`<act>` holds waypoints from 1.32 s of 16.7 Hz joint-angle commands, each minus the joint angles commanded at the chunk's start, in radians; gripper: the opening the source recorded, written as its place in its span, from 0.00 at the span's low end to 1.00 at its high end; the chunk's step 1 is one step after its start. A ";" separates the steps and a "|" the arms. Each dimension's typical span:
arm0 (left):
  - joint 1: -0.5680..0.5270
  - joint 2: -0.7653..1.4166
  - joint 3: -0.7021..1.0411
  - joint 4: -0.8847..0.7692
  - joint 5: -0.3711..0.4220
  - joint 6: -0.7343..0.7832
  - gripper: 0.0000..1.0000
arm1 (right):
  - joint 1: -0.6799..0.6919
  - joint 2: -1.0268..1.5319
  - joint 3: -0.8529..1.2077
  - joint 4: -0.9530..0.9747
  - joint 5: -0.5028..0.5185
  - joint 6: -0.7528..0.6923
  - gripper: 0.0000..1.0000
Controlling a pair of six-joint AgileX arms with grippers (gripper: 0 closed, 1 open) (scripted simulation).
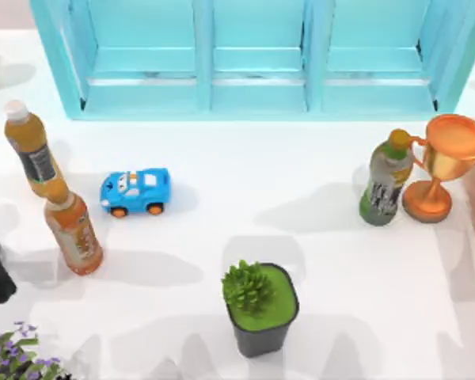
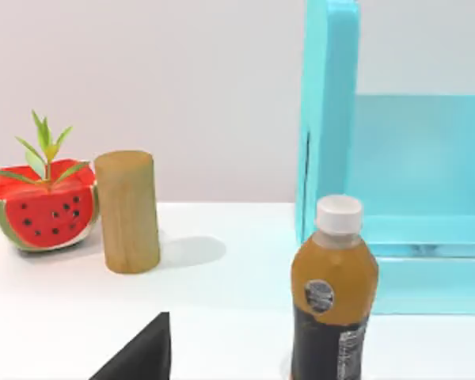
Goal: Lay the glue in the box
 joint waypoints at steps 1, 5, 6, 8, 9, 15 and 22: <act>0.000 0.000 0.000 0.000 0.000 0.000 1.00 | 0.000 0.000 0.000 0.000 0.000 0.000 1.00; 0.000 0.000 0.000 0.000 0.000 0.000 1.00 | -0.012 0.061 0.022 0.002 0.002 -0.013 1.00; 0.000 0.000 0.000 0.000 0.000 0.000 1.00 | -0.019 0.102 0.040 0.008 0.002 -0.020 1.00; 0.000 0.000 0.000 0.000 0.000 0.000 1.00 | -0.037 0.214 0.095 0.030 0.001 -0.033 1.00; 0.000 0.000 0.000 0.000 0.000 0.000 1.00 | -0.046 0.284 0.132 0.047 -0.001 -0.040 1.00; 0.000 0.000 0.000 0.000 0.000 0.000 1.00 | -0.092 0.829 0.440 0.202 -0.050 -0.070 1.00; 0.000 0.000 0.000 0.000 0.000 0.000 1.00 | -0.142 1.485 0.802 0.370 -0.132 -0.090 1.00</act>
